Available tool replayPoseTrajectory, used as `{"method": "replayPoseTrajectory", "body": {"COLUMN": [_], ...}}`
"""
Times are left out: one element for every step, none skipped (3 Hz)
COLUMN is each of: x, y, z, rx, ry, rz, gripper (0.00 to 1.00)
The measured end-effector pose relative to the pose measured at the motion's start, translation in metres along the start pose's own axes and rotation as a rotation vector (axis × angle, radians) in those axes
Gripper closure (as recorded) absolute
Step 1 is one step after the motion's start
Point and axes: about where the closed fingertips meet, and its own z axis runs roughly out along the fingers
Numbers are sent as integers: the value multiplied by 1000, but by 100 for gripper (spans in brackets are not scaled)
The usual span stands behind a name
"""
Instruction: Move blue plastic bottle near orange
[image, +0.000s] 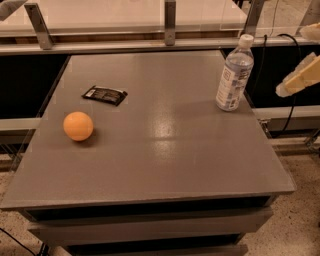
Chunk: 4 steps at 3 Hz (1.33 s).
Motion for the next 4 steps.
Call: {"method": "replayPoseTrajectory", "body": {"x": [-12, -22, -29, -36], "y": [-8, -6, -5, 3], "z": [24, 51, 76, 95], "rx": [-21, -73, -121, -168], "ry": [-124, -212, -268, -294], "rz": [34, 59, 90, 96], "gripper": [0, 0, 0, 18]}}
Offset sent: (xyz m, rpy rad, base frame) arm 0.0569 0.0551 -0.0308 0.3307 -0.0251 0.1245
